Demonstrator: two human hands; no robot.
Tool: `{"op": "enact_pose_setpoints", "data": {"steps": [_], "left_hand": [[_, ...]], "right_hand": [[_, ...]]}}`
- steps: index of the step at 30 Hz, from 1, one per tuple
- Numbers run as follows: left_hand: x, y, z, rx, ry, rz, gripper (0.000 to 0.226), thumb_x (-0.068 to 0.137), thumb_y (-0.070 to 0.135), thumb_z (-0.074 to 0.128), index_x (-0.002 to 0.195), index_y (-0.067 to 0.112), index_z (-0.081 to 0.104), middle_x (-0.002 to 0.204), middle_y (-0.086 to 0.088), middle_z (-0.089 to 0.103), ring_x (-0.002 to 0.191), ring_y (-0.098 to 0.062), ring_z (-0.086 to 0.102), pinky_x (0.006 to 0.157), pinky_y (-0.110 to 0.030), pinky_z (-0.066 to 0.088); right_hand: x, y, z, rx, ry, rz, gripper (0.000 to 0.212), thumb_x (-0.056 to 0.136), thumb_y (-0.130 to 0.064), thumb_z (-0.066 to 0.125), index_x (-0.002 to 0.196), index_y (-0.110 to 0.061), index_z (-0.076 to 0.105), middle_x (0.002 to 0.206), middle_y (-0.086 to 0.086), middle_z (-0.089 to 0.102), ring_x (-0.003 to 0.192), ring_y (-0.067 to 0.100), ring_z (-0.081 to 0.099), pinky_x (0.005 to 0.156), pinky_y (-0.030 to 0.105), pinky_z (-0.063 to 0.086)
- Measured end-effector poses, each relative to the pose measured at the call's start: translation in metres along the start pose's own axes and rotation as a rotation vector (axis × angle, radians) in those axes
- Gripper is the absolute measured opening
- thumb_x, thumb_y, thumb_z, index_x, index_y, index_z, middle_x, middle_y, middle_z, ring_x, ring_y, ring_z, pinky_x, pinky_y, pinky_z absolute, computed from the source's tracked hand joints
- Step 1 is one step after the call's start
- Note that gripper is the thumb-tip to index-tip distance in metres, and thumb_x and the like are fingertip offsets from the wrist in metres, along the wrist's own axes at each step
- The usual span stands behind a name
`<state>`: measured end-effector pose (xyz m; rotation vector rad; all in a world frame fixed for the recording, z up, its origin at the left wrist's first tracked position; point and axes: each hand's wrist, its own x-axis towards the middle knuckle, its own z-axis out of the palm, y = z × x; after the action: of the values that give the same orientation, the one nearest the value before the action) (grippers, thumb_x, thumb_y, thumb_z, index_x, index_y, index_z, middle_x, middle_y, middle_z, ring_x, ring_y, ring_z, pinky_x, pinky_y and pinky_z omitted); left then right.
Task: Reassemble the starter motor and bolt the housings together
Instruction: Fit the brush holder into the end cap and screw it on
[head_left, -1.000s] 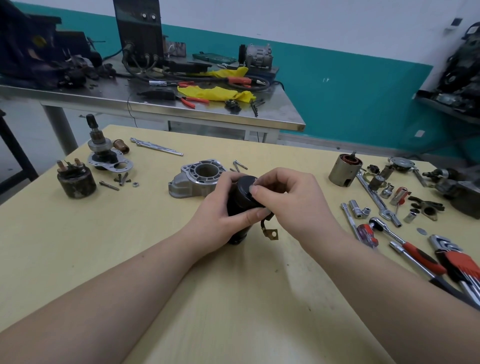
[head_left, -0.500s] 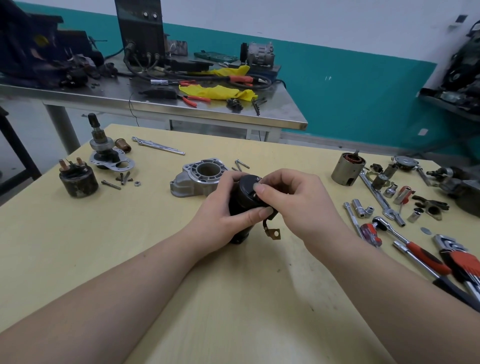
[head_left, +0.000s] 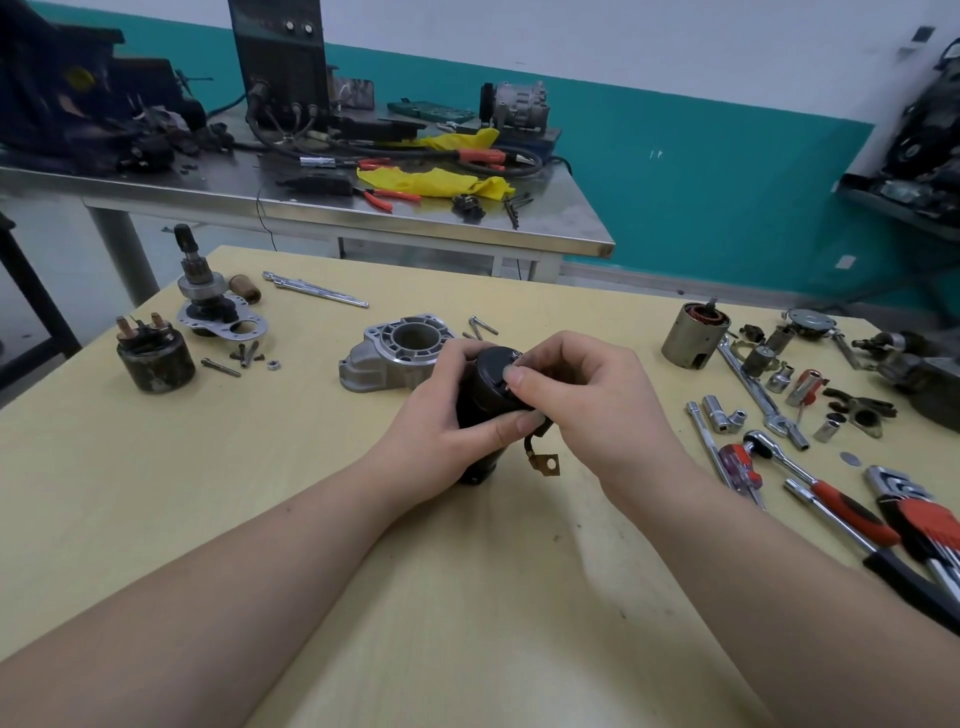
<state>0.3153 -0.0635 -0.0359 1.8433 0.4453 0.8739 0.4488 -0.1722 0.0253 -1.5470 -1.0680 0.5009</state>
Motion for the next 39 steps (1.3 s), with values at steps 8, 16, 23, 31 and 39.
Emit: {"op": "enact_pose_setpoints", "data": {"steps": [8, 16, 23, 31, 39], "left_hand": [[-0.001, -0.001, -0.001, 0.016, -0.006, 0.013, 0.061, 0.08, 0.06, 0.083, 0.128, 0.043, 0.049, 0.117, 0.024, 0.071, 0.107, -0.001, 0.07, 0.085, -0.011, 0.05], [0.001, -0.004, 0.0, 0.044, 0.002, 0.029, 0.063, 0.082, 0.063, 0.081, 0.131, 0.042, 0.048, 0.119, 0.022, 0.07, 0.111, -0.005, 0.068, 0.087, -0.014, 0.051], [0.0, -0.003, 0.0, 0.067, 0.011, 0.035, 0.054, 0.081, 0.068, 0.081, 0.12, 0.056, 0.045, 0.114, 0.027, 0.068, 0.105, 0.001, 0.066, 0.082, -0.01, 0.048], [0.001, -0.002, 0.001, 0.057, 0.012, 0.038, 0.051, 0.081, 0.066, 0.082, 0.116, 0.057, 0.046, 0.112, 0.025, 0.07, 0.103, -0.001, 0.067, 0.083, -0.015, 0.051], [0.0, -0.001, 0.0, 0.081, 0.003, 0.036, 0.056, 0.082, 0.065, 0.078, 0.125, 0.052, 0.045, 0.116, 0.027, 0.069, 0.109, 0.001, 0.067, 0.083, -0.009, 0.047]], "right_hand": [[-0.001, 0.001, 0.001, -0.082, 0.024, -0.059, 0.013, 0.088, -0.013, 0.08, 0.077, -0.021, 0.077, 0.071, -0.006, 0.069, 0.066, 0.006, 0.064, 0.058, 0.024, 0.055], [0.002, -0.011, -0.013, -1.125, -0.038, -0.844, 0.018, 0.103, -0.026, 0.061, 0.09, -0.013, 0.063, 0.082, 0.005, 0.058, 0.073, 0.028, 0.054, 0.06, 0.038, 0.04], [0.017, -0.032, -0.017, -1.363, -0.308, -0.921, 0.027, 0.079, -0.016, 0.078, 0.101, -0.018, 0.064, 0.084, 0.003, 0.056, 0.077, 0.021, 0.033, 0.066, 0.035, 0.029], [0.022, -0.036, -0.018, -1.391, -0.409, -0.913, 0.016, 0.089, -0.017, 0.064, 0.103, -0.019, 0.057, 0.095, 0.003, 0.061, 0.081, 0.023, 0.044, 0.071, 0.036, 0.032], [0.015, -0.032, -0.007, -1.387, -0.273, -0.635, 0.027, 0.112, -0.044, 0.03, 0.091, -0.027, 0.034, 0.079, -0.009, 0.041, 0.078, 0.023, 0.044, 0.067, 0.037, 0.03]]}}
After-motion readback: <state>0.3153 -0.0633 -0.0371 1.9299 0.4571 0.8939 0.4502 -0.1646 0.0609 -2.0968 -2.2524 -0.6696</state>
